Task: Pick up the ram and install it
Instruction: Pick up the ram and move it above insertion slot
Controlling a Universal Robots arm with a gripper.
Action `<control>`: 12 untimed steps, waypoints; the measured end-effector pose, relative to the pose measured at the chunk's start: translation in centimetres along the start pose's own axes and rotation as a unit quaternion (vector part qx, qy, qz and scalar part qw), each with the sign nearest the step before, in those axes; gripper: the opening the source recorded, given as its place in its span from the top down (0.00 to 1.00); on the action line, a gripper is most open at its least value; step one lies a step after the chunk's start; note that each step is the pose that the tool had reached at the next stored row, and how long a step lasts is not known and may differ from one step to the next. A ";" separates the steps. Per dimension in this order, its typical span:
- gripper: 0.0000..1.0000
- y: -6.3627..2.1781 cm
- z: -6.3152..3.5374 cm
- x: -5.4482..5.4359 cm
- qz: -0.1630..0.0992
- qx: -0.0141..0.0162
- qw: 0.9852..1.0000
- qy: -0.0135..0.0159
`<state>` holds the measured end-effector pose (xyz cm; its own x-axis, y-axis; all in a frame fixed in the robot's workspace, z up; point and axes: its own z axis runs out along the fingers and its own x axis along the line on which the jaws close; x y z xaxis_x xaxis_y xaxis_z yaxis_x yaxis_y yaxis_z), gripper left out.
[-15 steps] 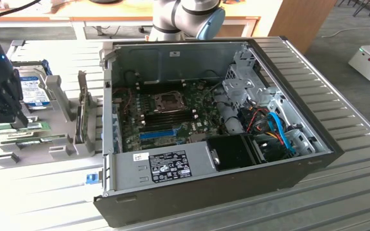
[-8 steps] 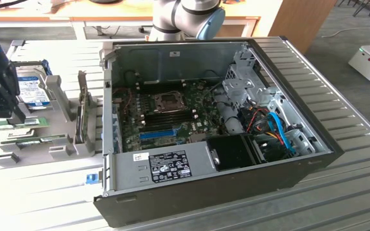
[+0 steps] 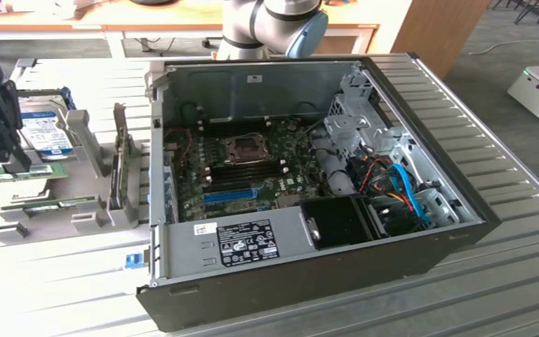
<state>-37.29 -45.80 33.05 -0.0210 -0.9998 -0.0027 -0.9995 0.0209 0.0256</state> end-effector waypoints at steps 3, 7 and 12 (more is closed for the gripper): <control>0.88 0.01 -0.56 0.0 0.000 0.000 1.000 0.000; 0.88 0.03 -1.25 0.0 0.000 0.000 1.000 0.000; 0.88 0.06 -2.35 0.0 0.000 0.000 1.000 0.000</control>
<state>-37.29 -45.80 35.40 -0.0209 -0.9998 -0.0028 -0.9995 0.0209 0.0256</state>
